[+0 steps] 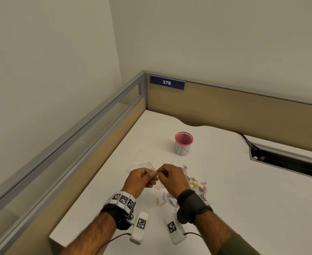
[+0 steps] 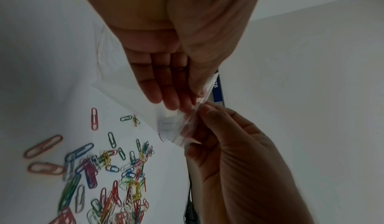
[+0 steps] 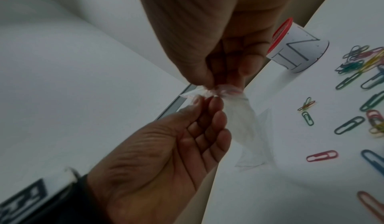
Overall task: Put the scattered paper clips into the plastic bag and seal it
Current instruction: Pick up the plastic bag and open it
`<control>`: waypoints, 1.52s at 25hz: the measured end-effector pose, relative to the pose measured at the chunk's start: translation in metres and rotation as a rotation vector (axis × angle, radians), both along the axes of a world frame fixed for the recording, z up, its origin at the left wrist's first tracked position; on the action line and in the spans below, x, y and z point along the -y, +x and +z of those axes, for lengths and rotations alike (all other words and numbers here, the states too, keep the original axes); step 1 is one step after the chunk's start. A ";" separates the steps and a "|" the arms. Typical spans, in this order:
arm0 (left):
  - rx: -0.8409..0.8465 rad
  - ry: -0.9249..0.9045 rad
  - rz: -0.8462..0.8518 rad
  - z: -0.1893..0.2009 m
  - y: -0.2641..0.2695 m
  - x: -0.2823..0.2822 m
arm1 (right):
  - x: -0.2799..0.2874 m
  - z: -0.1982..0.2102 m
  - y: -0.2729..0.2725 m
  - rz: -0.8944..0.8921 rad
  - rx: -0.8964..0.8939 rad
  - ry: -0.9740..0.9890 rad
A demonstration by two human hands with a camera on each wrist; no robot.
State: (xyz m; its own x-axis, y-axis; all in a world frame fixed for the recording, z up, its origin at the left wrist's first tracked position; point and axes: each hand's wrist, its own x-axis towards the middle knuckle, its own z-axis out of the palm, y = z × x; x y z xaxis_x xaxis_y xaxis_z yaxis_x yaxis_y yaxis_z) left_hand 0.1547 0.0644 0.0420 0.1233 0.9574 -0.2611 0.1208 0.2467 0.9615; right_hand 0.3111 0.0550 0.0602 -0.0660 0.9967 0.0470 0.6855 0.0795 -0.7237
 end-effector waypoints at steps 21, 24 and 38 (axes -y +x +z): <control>-0.217 0.079 -0.139 0.006 0.010 -0.006 | -0.009 -0.006 0.000 -0.043 -0.088 -0.087; -0.428 0.162 -0.114 0.009 0.018 -0.007 | -0.008 -0.008 -0.003 -0.083 -0.043 -0.070; -0.527 0.122 -0.153 0.025 0.018 -0.012 | -0.008 0.001 -0.006 0.061 0.124 -0.061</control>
